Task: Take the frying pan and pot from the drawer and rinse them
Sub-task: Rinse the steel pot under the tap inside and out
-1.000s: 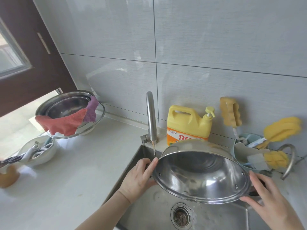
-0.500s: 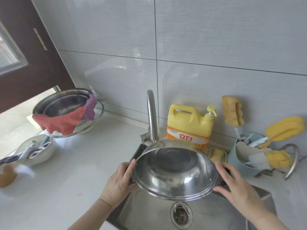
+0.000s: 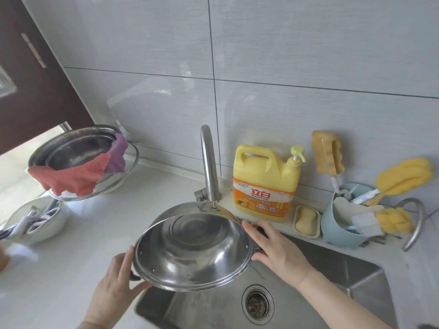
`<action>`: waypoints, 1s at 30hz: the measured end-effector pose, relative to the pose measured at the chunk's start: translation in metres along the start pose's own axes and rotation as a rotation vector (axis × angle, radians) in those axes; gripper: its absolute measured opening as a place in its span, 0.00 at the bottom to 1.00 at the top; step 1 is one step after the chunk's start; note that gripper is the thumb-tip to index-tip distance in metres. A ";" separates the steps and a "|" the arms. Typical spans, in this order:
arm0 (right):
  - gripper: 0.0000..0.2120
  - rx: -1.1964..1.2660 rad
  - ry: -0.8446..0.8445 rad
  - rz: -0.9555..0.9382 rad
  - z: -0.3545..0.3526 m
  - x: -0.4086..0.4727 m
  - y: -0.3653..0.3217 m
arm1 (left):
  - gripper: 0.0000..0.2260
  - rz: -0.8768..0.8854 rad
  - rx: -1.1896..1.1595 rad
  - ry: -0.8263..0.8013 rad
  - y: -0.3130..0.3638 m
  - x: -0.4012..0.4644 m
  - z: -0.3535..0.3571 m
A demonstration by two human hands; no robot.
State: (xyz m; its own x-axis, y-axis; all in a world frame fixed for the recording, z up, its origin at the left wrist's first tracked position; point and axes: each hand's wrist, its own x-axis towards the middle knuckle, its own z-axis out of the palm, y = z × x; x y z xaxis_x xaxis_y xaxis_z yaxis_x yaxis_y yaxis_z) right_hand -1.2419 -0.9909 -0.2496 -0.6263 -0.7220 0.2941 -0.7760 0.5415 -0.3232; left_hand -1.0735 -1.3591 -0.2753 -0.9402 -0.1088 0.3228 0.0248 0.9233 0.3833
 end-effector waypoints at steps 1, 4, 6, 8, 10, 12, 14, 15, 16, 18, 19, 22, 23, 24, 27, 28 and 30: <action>0.56 -0.004 -0.003 0.009 -0.001 -0.001 0.001 | 0.38 -0.004 -0.005 -0.005 0.002 0.001 0.000; 0.57 -0.014 0.008 0.052 -0.007 -0.012 0.009 | 0.38 -0.005 -0.004 -0.043 0.010 0.011 0.007; 0.59 -0.007 0.015 0.087 -0.013 -0.025 0.017 | 0.40 0.024 0.010 -0.062 0.015 0.019 0.018; 0.61 -0.014 0.027 0.126 -0.022 -0.041 0.025 | 0.41 0.091 0.036 -0.054 0.025 0.030 0.028; 0.62 -0.026 0.035 0.183 -0.033 -0.057 0.032 | 0.47 0.160 0.062 -0.035 0.039 0.041 0.038; 0.63 -0.021 0.038 0.246 -0.043 -0.072 0.037 | 0.55 0.229 0.076 -0.028 0.056 0.051 0.048; 0.63 -0.001 0.037 0.295 -0.052 -0.086 0.042 | 0.47 0.314 0.080 0.042 0.068 0.059 0.055; 0.63 0.011 0.037 0.309 -0.055 -0.092 0.044 | 0.43 0.333 0.074 0.072 0.073 0.062 0.058; 0.63 0.019 0.036 0.317 -0.057 -0.096 0.046 | 0.40 0.341 0.065 0.084 0.077 0.063 0.061; 0.63 0.018 0.029 0.326 -0.060 -0.099 0.049 | 0.37 0.347 0.057 0.088 0.081 0.064 0.063; 0.63 0.018 0.023 0.327 -0.060 -0.098 0.049 | 0.37 0.339 0.059 0.084 0.082 0.063 0.063; 0.64 0.011 0.009 0.296 -0.053 -0.087 0.044 | 0.42 0.273 0.055 0.035 0.072 0.056 0.055; 0.64 0.006 0.010 0.279 -0.049 -0.082 0.042 | 0.43 0.254 0.059 0.020 0.066 0.053 0.052; 0.64 0.003 0.011 0.260 -0.045 -0.077 0.039 | 0.43 0.236 0.063 0.006 0.060 0.049 0.048; 0.63 0.003 0.014 0.183 -0.031 -0.058 0.031 | 0.39 0.165 0.078 -0.025 0.037 0.036 0.035; 0.62 0.005 0.010 0.158 -0.027 -0.051 0.027 | 0.38 0.141 0.075 -0.032 0.029 0.031 0.031; 0.60 0.011 -0.005 0.122 -0.018 -0.037 0.019 | 0.38 0.092 0.062 -0.041 0.016 0.021 0.022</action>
State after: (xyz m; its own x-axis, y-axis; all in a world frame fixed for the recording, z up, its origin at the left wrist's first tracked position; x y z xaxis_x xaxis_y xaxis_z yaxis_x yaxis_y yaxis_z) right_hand -1.2345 -0.9459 -0.2500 -0.7154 -0.6532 0.2479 -0.6934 0.6205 -0.3662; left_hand -1.1006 -1.3384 -0.2818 -0.9481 -0.0085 0.3179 0.0917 0.9499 0.2988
